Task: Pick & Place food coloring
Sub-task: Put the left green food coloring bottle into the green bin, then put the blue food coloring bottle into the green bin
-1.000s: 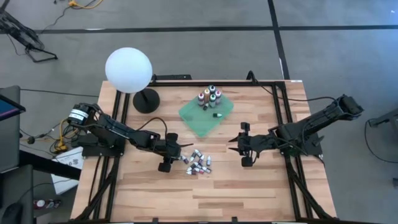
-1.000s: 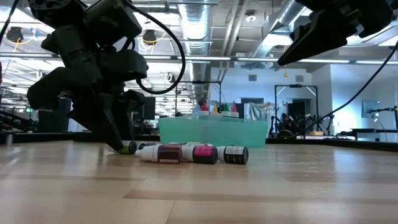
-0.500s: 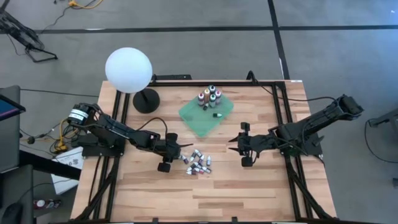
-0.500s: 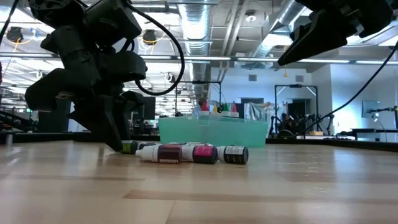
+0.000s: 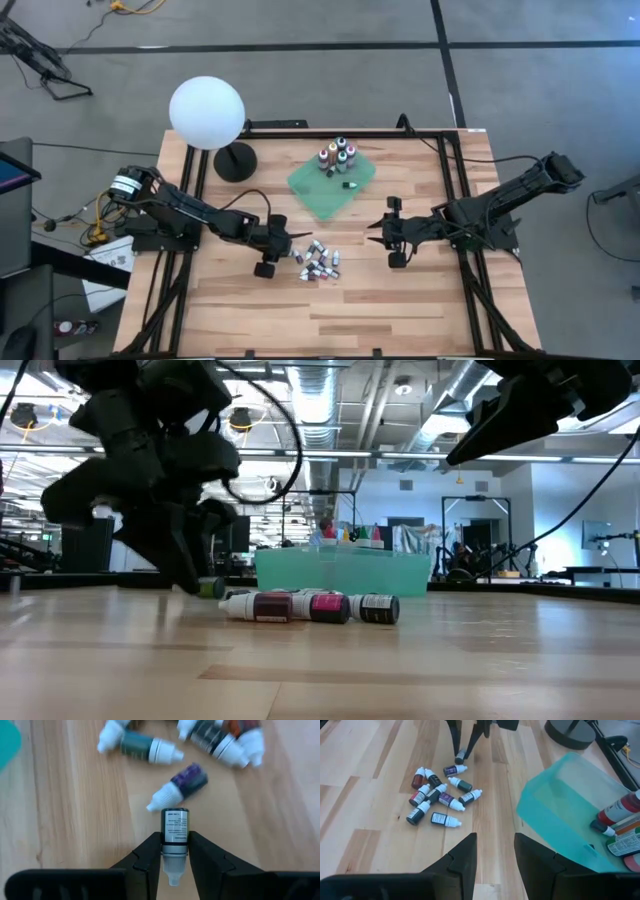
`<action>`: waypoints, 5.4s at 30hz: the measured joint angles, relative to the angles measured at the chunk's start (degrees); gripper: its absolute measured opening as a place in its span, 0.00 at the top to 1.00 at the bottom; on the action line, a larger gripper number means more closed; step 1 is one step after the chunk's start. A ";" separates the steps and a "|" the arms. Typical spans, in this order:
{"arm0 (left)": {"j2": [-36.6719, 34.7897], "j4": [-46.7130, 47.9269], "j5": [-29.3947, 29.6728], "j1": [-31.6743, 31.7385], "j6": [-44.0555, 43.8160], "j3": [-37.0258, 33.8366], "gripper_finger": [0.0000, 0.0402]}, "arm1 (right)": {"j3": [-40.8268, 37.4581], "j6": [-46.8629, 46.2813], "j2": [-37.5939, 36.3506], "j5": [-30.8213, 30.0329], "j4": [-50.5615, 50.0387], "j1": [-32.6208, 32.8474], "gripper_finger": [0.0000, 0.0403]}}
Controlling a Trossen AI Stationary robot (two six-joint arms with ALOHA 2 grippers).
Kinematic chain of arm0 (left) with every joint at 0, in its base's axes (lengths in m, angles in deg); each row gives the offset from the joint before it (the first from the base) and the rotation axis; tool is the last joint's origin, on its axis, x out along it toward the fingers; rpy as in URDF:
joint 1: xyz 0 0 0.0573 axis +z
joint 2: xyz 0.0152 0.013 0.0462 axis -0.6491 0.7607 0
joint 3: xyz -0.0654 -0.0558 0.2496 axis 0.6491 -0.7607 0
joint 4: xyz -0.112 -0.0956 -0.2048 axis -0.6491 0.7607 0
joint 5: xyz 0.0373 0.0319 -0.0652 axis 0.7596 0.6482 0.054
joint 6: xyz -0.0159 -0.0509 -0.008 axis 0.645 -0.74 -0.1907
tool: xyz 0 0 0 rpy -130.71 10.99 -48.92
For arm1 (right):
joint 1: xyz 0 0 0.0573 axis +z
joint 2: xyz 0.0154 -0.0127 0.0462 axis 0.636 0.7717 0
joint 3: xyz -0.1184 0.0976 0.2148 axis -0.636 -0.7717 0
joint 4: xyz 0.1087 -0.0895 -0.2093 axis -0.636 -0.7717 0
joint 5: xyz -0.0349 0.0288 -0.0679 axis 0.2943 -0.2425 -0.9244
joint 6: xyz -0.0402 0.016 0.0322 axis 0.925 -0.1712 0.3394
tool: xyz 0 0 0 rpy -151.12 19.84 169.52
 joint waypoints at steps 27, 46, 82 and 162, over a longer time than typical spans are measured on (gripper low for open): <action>-0.01 4.70 17.59 16.19 23.63 19.84 0.78 | 0.00 0.50 0.00 0.02 0.20 0.00 0.69; 7.00 -2.38 5.88 25.55 23.71 19.80 0.78 | 0.04 0.48 0.02 0.02 0.77 -0.07 0.70; -5.18 19.78 4.88 8.05 7.12 19.71 0.62 | 5.31 14.26 21.12 19.07 19.97 -5.86 0.69; -5.43 22.42 28.72 -16.31 -11.32 19.69 0.62 | 15.43 9.97 40.63 28.59 1.51 -11.74 0.70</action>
